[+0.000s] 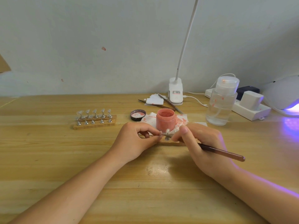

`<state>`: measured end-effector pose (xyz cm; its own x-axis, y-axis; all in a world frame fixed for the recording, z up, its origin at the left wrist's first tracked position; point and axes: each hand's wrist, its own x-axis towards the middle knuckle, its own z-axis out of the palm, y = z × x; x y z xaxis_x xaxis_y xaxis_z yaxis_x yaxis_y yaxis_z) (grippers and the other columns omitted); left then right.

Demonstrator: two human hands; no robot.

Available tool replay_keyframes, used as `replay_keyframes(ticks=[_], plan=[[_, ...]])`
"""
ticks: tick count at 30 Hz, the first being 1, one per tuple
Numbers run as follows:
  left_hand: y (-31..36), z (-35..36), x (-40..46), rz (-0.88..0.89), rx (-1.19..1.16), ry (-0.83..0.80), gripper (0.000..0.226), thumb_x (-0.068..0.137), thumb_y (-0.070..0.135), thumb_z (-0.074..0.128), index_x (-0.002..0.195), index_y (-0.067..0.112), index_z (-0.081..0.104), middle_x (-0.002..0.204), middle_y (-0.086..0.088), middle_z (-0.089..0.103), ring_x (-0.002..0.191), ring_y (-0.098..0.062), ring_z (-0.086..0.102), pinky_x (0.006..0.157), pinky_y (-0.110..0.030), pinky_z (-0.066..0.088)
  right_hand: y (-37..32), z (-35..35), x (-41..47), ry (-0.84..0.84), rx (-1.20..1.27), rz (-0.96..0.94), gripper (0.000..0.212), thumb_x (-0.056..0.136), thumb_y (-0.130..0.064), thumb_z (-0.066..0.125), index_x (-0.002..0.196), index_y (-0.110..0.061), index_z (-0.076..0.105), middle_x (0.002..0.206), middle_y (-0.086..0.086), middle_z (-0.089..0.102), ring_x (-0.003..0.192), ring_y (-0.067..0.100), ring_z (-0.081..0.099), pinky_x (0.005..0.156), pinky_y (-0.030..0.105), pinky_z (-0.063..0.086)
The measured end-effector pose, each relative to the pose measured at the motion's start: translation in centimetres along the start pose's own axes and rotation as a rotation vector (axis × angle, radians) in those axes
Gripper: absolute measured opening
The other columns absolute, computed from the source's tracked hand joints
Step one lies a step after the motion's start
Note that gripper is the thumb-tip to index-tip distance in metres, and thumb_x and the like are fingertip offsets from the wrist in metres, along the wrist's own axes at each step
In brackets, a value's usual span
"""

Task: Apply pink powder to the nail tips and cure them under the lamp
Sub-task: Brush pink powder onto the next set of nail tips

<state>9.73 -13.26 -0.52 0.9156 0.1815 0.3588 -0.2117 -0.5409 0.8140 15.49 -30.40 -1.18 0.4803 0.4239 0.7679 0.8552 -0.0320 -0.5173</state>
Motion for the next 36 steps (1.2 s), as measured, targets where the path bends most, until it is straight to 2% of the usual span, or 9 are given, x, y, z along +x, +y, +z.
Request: replay_keyframes(ticks=[3,7,14,18,21,24,27,31,36], plan=[[0.06,-0.01,-0.06,0.019,-0.011,-0.002,0.013,0.072,0.003,0.073,0.072,0.016,0.074,0.068,0.002,0.069,0.055,0.0,0.045,0.051,-0.005,0.031,-0.14,-0.11,-0.14,-0.003,0.069,0.013,0.06,0.095,-0.044,0.034,0.062,-0.006,0.067,0.06,-0.007,0.061,0.058,0.0,0.056,0.057,0.013,0.042],[-0.07,-0.03,0.02,0.033,-0.029,0.001,0.01,0.072,0.002,0.073,0.075,0.011,0.075,0.069,-0.007,0.068,0.055,-0.003,0.042,0.051,-0.008,0.029,-0.12,-0.05,0.0,0.012,0.007,0.038,0.046,0.092,-0.034,0.04,0.067,-0.009,0.069,0.065,-0.018,0.058,0.063,-0.002,0.055,0.061,0.012,0.04],[-0.2,0.01,0.09,0.051,-0.026,0.0,0.014,0.071,0.001,0.073,0.073,0.015,0.073,0.067,-0.009,0.066,0.055,-0.002,0.042,0.051,-0.007,0.029,-0.26,-0.07,-0.02,0.03,0.039,0.055,0.045,0.091,-0.032,0.04,0.065,-0.009,0.069,0.065,-0.014,0.061,0.065,0.001,0.06,0.06,0.014,0.044],[-0.19,-0.09,0.09,0.033,-0.019,-0.008,0.019,0.071,0.001,0.073,0.071,0.02,0.072,0.069,0.001,0.066,0.056,-0.001,0.043,0.053,-0.007,0.031,-0.23,-0.05,-0.16,0.005,0.114,0.069,0.058,0.092,-0.045,0.039,0.061,-0.006,0.068,0.06,-0.008,0.062,0.058,0.0,0.058,0.057,0.016,0.045],[-0.19,-0.11,0.13,0.019,-0.009,-0.007,0.017,0.071,0.002,0.074,0.07,0.019,0.071,0.07,0.002,0.066,0.054,0.001,0.043,0.053,-0.007,0.031,-0.2,-0.07,-0.02,0.024,0.046,0.059,0.044,0.091,-0.034,0.041,0.066,-0.011,0.069,0.065,-0.012,0.062,0.064,0.002,0.06,0.06,0.017,0.046],[-0.2,-0.1,0.14,0.015,-0.005,-0.014,0.018,0.071,0.001,0.074,0.07,0.019,0.071,0.07,0.003,0.066,0.055,0.0,0.042,0.054,-0.008,0.031,-0.18,0.02,-0.21,-0.02,0.089,0.094,0.047,0.09,-0.035,0.041,0.062,-0.009,0.069,0.061,-0.013,0.062,0.059,-0.001,0.059,0.058,0.012,0.044],[-0.2,-0.07,0.1,0.005,-0.001,-0.015,0.018,0.071,0.002,0.073,0.07,0.02,0.071,0.069,0.008,0.066,0.054,0.001,0.043,0.053,-0.007,0.031,-0.27,-0.04,-0.24,0.007,0.105,0.081,0.046,0.091,-0.035,0.04,0.063,-0.011,0.068,0.061,-0.009,0.063,0.06,0.002,0.06,0.058,0.02,0.047],[-0.24,-0.06,0.1,0.007,-0.001,-0.016,0.011,0.071,0.0,0.073,0.075,0.011,0.073,0.07,0.001,0.066,0.054,0.001,0.043,0.054,-0.007,0.031,-0.36,0.01,-0.16,-0.023,0.076,0.111,0.045,0.09,-0.036,0.039,0.064,-0.014,0.069,0.061,-0.015,0.061,0.061,-0.002,0.059,0.059,0.011,0.042],[-0.17,0.0,0.08,-0.003,-0.014,-0.006,0.013,0.071,0.0,0.073,0.074,0.014,0.072,0.068,0.0,0.065,0.053,0.001,0.042,0.052,-0.008,0.03,-0.34,0.01,-0.09,0.009,0.052,0.078,0.045,0.09,-0.033,0.039,0.066,-0.01,0.07,0.065,-0.015,0.062,0.064,0.0,0.06,0.062,0.014,0.044]])
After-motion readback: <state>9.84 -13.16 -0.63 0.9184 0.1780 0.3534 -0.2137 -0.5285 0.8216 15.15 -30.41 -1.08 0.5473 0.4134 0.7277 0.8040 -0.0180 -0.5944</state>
